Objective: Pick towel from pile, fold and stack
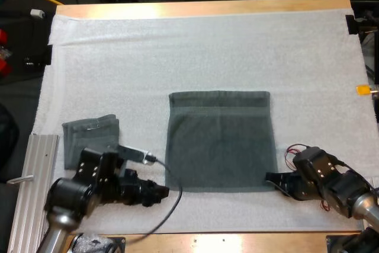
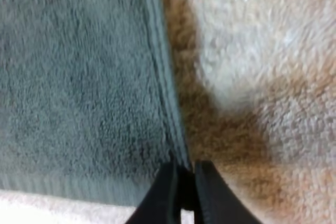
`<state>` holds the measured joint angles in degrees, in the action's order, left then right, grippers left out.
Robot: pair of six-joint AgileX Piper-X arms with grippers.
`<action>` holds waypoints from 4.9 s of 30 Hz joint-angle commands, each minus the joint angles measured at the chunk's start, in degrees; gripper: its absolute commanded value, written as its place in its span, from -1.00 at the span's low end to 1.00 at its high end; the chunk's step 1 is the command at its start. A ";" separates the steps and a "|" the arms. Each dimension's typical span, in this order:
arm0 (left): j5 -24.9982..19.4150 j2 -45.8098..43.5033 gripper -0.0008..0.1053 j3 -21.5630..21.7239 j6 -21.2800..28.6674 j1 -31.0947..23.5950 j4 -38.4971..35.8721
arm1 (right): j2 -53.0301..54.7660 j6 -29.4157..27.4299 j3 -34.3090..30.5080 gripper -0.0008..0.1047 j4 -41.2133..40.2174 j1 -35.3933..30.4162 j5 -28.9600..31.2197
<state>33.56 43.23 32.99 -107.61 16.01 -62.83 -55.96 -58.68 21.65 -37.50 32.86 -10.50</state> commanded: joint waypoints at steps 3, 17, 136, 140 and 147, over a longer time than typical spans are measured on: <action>1.05 4.34 0.04 0.01 -0.56 -0.01 4.30 | 0.75 -0.72 -0.06 -0.99 -1.01 -0.02 0.91; -0.26 24.73 0.04 0.01 0.17 0.12 11.93 | 0.75 -0.72 -0.06 -0.99 -1.01 -0.02 0.91; 15.69 45.04 -0.10 7.71 -22.18 -9.34 54.78 | -19.56 25.13 7.21 0.20 50.98 -11.56 3.96; 21.35 45.03 0.15 9.72 -24.00 -9.34 55.06 | -19.34 21.92 7.21 0.21 56.43 -11.56 -0.79; 26.76 41.90 0.15 11.52 -24.90 -9.34 52.39 | -14.43 8.45 7.21 0.21 49.42 -11.56 -6.09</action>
<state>58.88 85.89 44.08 -132.07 6.66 -10.59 -70.79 -48.85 28.37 12.46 21.54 -15.53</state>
